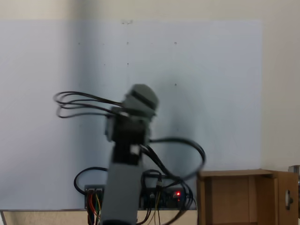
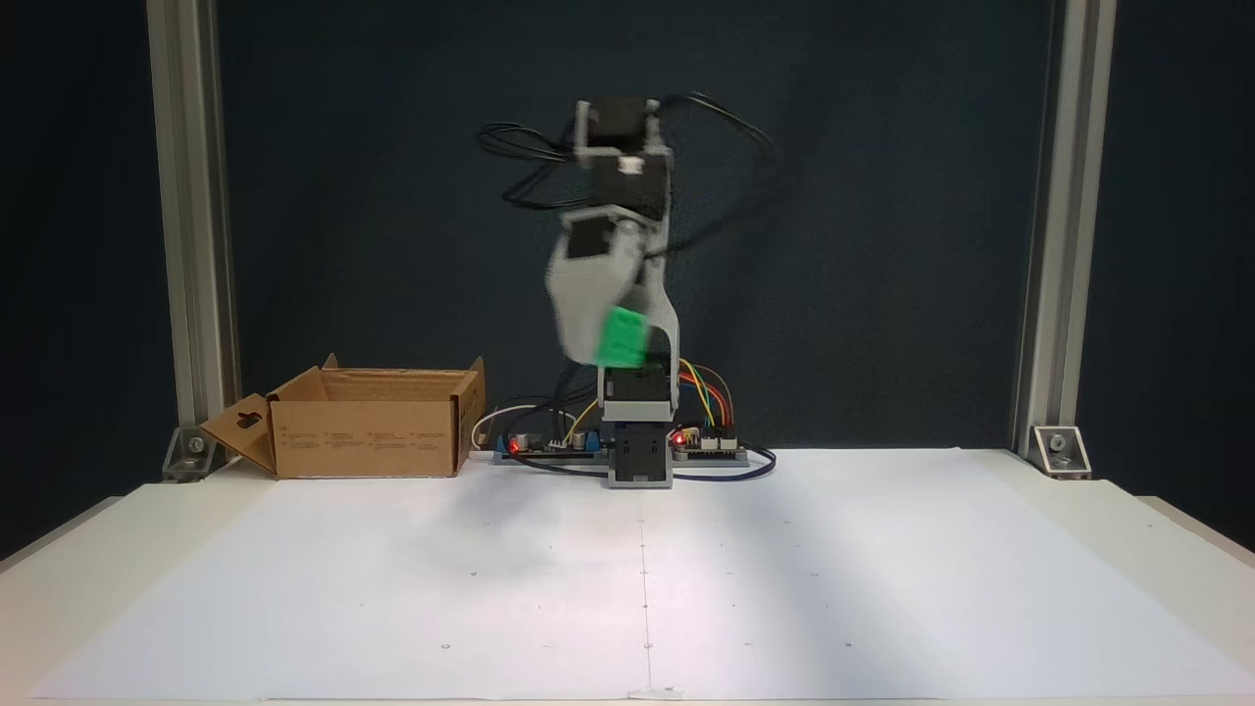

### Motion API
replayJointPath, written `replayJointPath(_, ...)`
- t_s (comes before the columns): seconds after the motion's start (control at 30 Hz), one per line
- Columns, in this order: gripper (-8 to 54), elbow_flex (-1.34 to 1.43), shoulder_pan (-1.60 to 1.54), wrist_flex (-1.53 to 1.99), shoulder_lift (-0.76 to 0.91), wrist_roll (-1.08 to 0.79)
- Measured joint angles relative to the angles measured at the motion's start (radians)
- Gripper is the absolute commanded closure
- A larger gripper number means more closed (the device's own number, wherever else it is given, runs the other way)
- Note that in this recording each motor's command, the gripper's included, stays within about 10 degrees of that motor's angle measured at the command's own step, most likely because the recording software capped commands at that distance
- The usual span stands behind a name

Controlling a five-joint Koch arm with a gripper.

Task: Grasp a green dice and put it in the bin.

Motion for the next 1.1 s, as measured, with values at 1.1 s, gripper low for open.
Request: replayJointPath(1.1, 33.5, -0.107, 1.631, -0.331, -0.379, -0.670)
